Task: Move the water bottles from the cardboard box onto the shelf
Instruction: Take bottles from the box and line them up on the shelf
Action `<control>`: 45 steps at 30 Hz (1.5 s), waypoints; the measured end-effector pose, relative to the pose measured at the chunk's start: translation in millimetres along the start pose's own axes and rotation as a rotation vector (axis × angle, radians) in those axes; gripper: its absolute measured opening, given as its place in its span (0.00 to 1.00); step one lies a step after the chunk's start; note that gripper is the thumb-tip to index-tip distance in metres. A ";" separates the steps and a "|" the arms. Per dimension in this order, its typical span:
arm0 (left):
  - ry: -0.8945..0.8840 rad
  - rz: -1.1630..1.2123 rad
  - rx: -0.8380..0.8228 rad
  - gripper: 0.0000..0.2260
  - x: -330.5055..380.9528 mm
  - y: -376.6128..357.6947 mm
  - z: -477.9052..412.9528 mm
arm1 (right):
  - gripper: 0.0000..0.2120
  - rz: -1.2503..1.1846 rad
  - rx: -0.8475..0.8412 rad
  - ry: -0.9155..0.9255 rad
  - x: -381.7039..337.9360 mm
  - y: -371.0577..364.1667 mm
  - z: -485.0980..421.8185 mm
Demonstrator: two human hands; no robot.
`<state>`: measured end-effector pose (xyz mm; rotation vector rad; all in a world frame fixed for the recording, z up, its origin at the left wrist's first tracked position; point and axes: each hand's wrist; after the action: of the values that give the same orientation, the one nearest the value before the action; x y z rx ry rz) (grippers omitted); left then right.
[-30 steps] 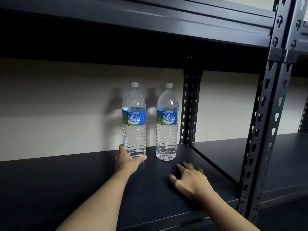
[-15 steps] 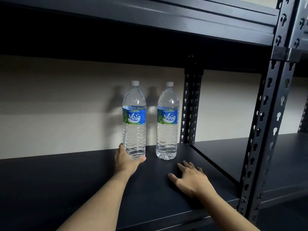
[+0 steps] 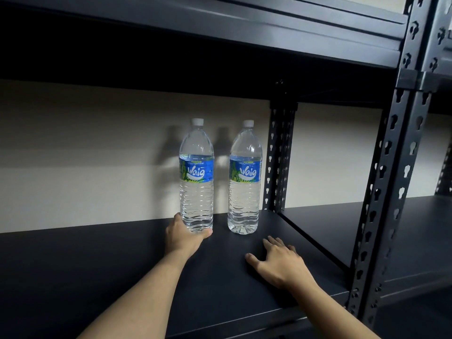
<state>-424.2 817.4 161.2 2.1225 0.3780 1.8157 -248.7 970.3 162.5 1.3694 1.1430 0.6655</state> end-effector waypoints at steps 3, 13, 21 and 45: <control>-0.001 0.002 -0.003 0.30 0.9 0.8 0.9 | 0.39 0.002 0.001 -0.002 0.4 0.0 -0.2; 0.016 -0.011 -0.039 0.30 6.5 6.6 9.9 | 0.38 0.005 0.006 0.000 -1.4 1.5 1.5; 0.121 -0.067 -0.123 0.47 5.4 26.6 27.1 | 0.33 -0.005 0.065 -0.010 -8.8 8.6 10.2; 0.467 -0.537 -0.043 0.22 -287.6 194.2 342.7 | 0.21 -0.165 -0.293 0.342 -120.5 -151.1 254.3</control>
<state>-132.3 500.4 -67.1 1.3602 0.9083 1.9248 -99.6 736.6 4.0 0.9239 1.3499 0.9305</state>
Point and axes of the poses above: each hand's wrist, its own z-axis away from the middle knuckle, its own y-axis out of the back of the hand, x = y × z, and after that the axes turned 8 degrees about y, right-handed
